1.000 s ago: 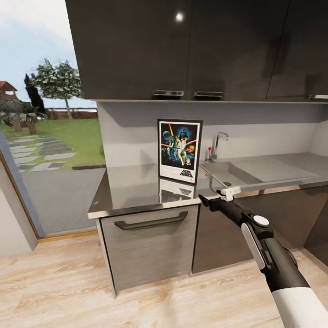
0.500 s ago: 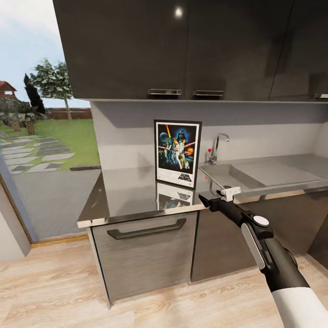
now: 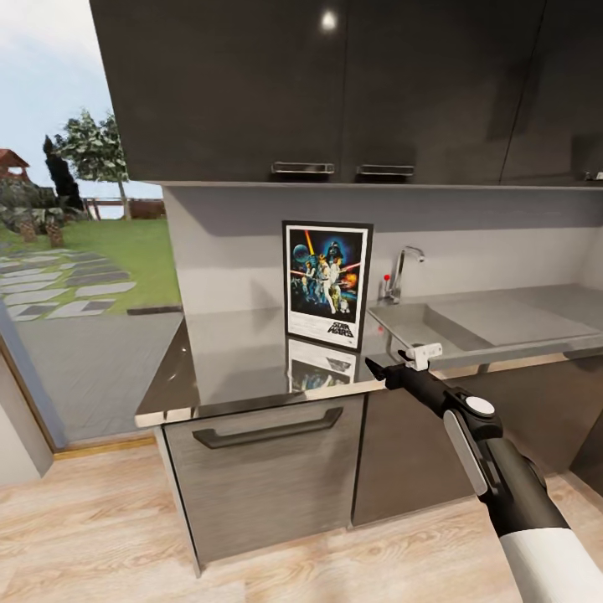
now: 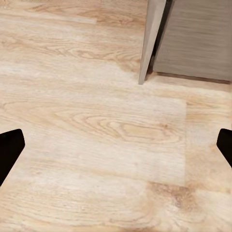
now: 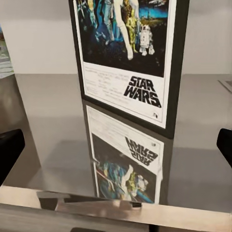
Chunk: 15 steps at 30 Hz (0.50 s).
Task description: Pick up the poster from the kitchen countertop and hang it on one of the wall nails in the kitchen.
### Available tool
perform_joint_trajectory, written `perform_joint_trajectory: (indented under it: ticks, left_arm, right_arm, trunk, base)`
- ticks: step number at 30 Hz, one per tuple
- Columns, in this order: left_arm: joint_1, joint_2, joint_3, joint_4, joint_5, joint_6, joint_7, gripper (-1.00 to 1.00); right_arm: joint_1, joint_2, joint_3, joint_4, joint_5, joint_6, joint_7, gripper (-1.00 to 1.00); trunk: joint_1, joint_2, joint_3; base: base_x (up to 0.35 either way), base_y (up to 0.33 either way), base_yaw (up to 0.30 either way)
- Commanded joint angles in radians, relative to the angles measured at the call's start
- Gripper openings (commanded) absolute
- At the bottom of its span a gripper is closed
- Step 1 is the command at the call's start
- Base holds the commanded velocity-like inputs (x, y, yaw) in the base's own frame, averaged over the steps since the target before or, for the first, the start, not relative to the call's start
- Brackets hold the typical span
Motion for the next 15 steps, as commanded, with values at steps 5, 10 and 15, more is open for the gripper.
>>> perform_joint_trajectory:
  ticks: [5, 10, 15]
  left_arm:
    - [0.0, -0.001, 0.004, -0.001, -0.001, -0.001, -0.006, 1.0]
    - [0.0, -0.001, 0.004, -0.001, -0.001, -0.001, -0.006, 1.0]
    - [0.0, -0.001, 0.004, -0.002, -0.001, -0.001, -0.006, 1.0]
  right_arm:
    - [-0.001, -0.001, 0.001, -0.001, -0.01, 0.007, -0.001, 1.0]
    - [-0.001, -0.001, 0.0, 0.012, -0.01, 0.007, -0.001, 1.0]
    - [-0.001, -0.001, 0.001, 0.056, -0.011, 0.007, -0.001, 1.0]
  trunk:
    - [0.0, -0.001, -0.001]
    - [0.0, -0.001, -0.001]
    - [0.0, -0.001, -0.001]
  base:
    - [0.122, -0.103, 0.0]
    - [0.086, -0.077, 0.0]
    - [0.015, -0.014, 0.0]
